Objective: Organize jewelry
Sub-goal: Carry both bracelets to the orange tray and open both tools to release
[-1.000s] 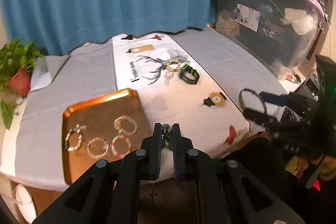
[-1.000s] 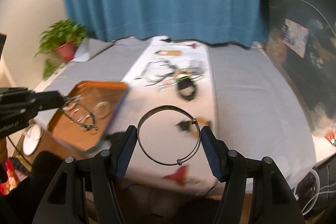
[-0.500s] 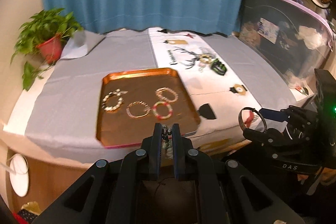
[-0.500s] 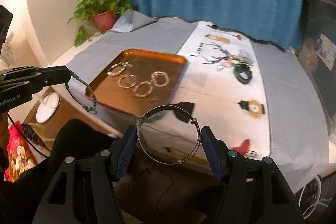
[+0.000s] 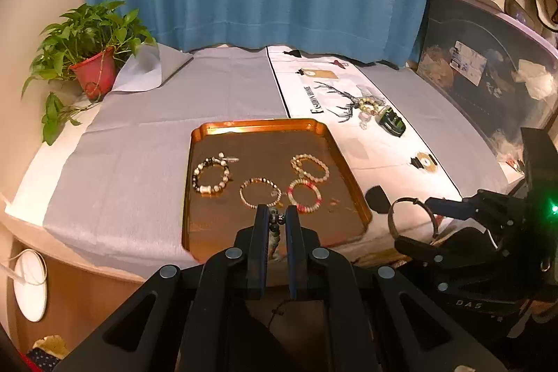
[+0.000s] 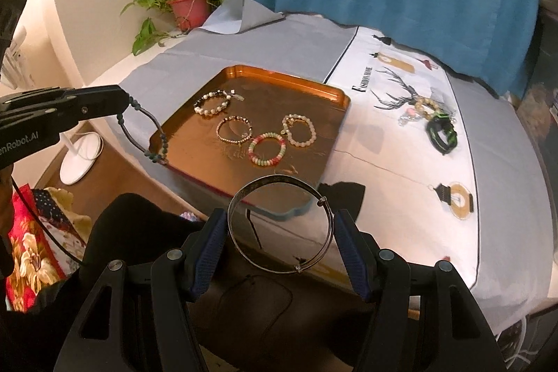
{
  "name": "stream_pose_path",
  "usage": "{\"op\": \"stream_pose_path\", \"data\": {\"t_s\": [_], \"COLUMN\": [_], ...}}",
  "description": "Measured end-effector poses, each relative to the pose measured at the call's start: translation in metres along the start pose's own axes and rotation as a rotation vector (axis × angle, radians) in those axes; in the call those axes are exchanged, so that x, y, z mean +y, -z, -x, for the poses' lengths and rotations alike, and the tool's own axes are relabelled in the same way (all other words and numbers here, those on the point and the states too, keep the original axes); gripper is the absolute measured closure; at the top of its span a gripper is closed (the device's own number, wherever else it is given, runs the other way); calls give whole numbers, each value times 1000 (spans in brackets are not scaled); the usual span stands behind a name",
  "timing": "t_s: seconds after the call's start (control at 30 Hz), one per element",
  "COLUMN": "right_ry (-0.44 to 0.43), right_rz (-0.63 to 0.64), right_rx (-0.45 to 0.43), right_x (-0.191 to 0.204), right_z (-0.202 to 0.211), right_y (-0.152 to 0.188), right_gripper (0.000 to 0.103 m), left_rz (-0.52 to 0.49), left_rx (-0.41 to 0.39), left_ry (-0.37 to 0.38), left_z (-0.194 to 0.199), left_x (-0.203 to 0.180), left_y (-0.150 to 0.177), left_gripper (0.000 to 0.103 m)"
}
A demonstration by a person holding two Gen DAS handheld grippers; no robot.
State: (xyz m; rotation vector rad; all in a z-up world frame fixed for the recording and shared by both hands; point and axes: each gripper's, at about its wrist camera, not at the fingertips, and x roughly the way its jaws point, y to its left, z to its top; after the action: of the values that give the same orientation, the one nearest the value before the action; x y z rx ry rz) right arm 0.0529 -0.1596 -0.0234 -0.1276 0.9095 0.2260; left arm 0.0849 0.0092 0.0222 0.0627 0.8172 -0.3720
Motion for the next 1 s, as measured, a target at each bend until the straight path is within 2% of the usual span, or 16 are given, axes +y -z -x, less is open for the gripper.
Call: {"op": "stream_pose_path", "data": {"t_s": [0.47,0.77,1.0], "right_ry": [1,-7,-15], "right_rz": [-14,-18,-25], "right_rx": [-2,24,40], "right_x": [-8,-18,-24], "right_z": [-61,-101,-121], "right_y": [-53,-69,-78], "right_gripper": [40,40,40], "left_rz": [-24,-25,-26], "left_rx": [36,87,117], "left_ry": [-25,-57,-68], "left_z": [-71,-120,-144], "left_x": [11,21,27], "left_y": [-51,-63,-65], "left_gripper": [96,96,96]}}
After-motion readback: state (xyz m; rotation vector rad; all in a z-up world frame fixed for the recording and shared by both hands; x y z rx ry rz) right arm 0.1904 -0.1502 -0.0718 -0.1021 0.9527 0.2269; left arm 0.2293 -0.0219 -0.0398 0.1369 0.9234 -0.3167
